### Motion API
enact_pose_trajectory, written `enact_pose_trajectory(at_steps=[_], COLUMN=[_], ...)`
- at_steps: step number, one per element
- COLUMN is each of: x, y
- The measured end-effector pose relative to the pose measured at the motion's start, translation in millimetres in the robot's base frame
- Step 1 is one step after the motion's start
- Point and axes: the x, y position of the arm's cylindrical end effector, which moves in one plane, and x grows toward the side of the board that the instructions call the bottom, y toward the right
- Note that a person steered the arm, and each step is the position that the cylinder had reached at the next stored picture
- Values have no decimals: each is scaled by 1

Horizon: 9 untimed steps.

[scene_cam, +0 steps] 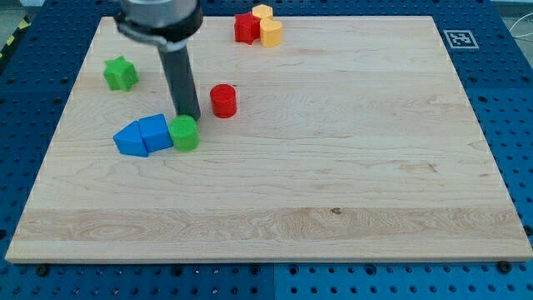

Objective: Move red circle closer to the yellow heart

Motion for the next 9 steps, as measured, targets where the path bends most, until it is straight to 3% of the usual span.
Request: enact_pose_trajectory(at_steps=[1,5,8,9], x=[20,-29,-60,-63], y=[20,65,58,31])
